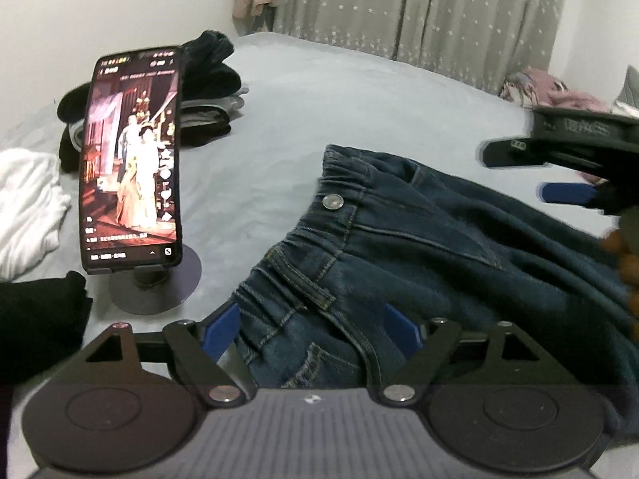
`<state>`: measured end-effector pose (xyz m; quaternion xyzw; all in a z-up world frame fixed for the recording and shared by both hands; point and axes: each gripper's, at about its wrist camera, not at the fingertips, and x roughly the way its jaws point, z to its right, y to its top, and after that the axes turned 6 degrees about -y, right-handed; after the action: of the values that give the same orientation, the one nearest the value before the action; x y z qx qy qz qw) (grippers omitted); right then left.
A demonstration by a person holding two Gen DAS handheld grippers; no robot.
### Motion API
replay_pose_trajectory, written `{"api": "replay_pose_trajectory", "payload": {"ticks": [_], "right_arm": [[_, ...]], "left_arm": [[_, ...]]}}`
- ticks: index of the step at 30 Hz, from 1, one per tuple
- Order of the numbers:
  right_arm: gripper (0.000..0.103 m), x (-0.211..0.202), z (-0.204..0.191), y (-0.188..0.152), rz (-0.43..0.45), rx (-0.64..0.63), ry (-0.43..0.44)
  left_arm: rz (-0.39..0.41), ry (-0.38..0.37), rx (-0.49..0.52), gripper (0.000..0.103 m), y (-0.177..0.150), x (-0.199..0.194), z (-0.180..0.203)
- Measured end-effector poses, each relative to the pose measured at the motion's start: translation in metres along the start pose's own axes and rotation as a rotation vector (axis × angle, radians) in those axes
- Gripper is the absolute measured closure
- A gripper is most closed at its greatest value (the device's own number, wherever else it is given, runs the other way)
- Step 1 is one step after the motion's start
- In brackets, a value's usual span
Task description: Fold clothes
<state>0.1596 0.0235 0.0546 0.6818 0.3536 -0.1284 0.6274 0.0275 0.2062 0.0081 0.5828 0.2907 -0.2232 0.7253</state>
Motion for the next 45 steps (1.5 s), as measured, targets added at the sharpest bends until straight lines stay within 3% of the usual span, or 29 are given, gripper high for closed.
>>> {"api": "replay_pose_trajectory", "payload": {"ticks": [12,19,27,32,36,45], "right_arm": [[0.003,-0.122,0.098,-0.070,0.044,0.077,-0.120],[0.002,-0.184,0.158,-0.121,0.077,0.056,-0.251],[0.000,-0.204,0.200,-0.160,0.111,0.024,-0.322],[0.000,-0.207,0.237,-0.187,0.130,0.092,-0.317],[0.000,-0.218,0.255,-0.184,0.174,0.127,-0.283],[0.000,-0.231,0.302,-0.187,0.230,0.299,-0.323]], "left_arm": [[-0.019,0.004,0.092,0.022,-0.016,-0.024,0.034],[0.003,-0.004,0.180,0.021,-0.025,-0.042,0.078],[0.011,-0.097,0.218,0.020,-0.045,-0.040,0.126],[0.055,-0.162,0.261,0.020,-0.051,-0.030,0.159],[0.065,-0.184,0.276,0.020,-0.054,-0.020,0.177],[0.060,-0.205,0.262,0.020,-0.057,0.008,0.199]]}}
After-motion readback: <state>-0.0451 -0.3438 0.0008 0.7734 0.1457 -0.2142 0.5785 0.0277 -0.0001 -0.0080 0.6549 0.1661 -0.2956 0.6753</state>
